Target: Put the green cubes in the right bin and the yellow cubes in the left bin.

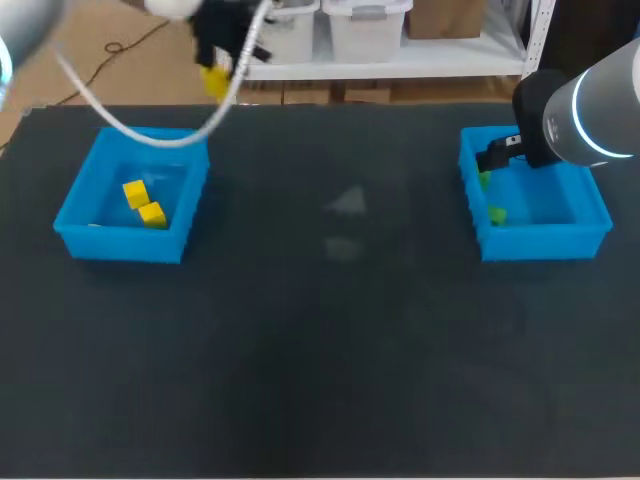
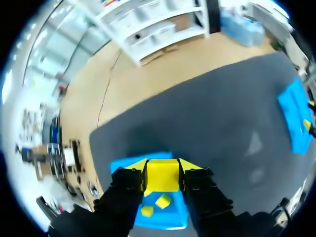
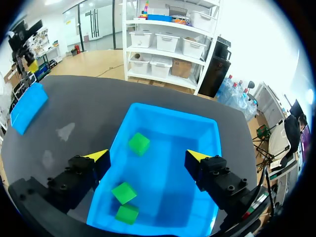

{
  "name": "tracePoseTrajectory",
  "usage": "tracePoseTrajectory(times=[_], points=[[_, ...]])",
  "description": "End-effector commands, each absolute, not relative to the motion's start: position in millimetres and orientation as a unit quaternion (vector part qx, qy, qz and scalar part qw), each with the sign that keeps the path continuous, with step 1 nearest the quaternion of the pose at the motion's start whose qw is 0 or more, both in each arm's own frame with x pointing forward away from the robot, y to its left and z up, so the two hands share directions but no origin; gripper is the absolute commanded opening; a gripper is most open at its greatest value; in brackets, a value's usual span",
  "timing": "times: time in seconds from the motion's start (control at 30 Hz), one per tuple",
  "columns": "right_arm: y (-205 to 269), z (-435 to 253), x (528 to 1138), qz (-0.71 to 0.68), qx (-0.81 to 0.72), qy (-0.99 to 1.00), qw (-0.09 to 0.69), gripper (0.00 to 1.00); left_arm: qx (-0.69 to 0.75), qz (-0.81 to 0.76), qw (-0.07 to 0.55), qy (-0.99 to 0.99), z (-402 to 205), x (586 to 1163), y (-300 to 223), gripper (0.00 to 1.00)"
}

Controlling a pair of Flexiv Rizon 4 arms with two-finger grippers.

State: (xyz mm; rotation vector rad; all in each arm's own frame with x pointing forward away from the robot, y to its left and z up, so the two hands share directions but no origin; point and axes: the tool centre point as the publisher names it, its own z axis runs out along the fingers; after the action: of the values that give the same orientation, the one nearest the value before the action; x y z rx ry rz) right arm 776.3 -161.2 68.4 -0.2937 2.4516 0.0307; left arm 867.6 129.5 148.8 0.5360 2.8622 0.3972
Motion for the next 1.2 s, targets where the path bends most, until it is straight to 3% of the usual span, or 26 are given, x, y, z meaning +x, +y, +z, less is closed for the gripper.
tracePoseTrajectory(times=[0.03,0.6,0.63,0.67,0.7,1.2], points=[[-161.4,67.8,775.7,0.011,-0.112,0.937,0.332,1.00,0.142,0.091,0.177,0.970,126.1,757.0,218.2,0.00],[-161.4,67.8,775.7,0.011,-0.112,0.937,0.332,1.00,0.109,0.047,0.121,0.986,59.9,730.8,244.3,0.00],[-161.4,67.8,775.7,0.011,-0.112,0.937,0.332,1.00,0.101,0.040,0.120,0.987,58.8,730.7,243.8,0.09],[-161.4,67.8,775.7,0.011,-0.112,0.937,0.332,1.00,0.095,0.033,0.121,0.987,58.1,730.9,243.4,0.36],[-161.4,67.8,775.7,0.011,-0.112,0.937,0.332,1.00,0.089,0.013,0.130,0.987,57.7,731.5,242.4,1.00],[-161.4,67.8,775.7,0.011,-0.112,0.937,0.332,1.00,0.026,-0.103,0.228,0.968,82.8,738.7,227.1,1.00]])
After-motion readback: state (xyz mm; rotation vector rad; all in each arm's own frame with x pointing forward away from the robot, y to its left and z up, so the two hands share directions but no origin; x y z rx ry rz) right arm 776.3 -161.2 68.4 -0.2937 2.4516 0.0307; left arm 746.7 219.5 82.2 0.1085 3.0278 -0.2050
